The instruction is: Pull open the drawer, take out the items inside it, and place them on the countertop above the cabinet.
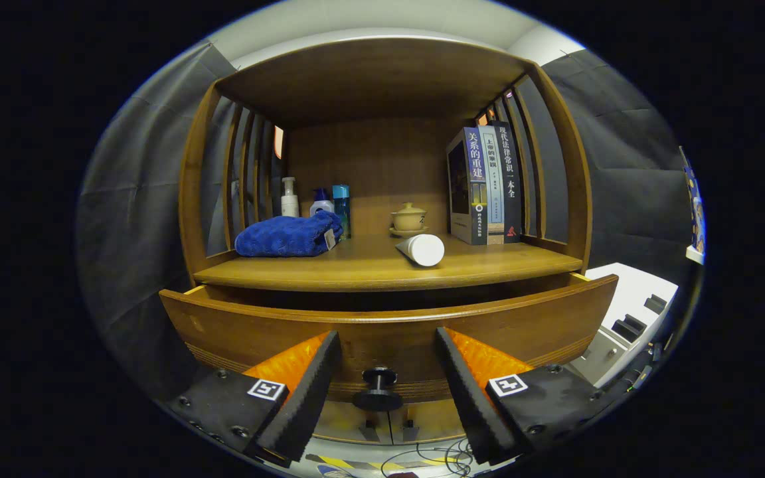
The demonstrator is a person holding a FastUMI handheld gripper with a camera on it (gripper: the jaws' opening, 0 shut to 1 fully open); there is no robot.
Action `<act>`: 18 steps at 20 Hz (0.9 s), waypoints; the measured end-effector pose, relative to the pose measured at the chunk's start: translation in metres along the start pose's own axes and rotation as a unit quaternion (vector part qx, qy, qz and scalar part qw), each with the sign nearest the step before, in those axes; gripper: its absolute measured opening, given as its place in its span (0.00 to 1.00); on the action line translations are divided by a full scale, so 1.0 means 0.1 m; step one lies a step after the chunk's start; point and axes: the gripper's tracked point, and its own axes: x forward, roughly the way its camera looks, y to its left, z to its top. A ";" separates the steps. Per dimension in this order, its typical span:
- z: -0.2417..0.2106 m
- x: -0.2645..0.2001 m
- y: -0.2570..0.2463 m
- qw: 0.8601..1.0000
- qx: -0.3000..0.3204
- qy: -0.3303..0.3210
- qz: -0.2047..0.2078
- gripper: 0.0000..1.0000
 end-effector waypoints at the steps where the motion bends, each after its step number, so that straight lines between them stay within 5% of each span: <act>1: 0.01 0.06 0.00 1.000 -0.001 0.002 -0.002 0.96; 10: 0.06 0.40 0.01 1.000 -0.011 0.003 -0.009 0.96; 18: 0.21 0.26 0.05 1.000 -0.017 -0.015 0.009 0.97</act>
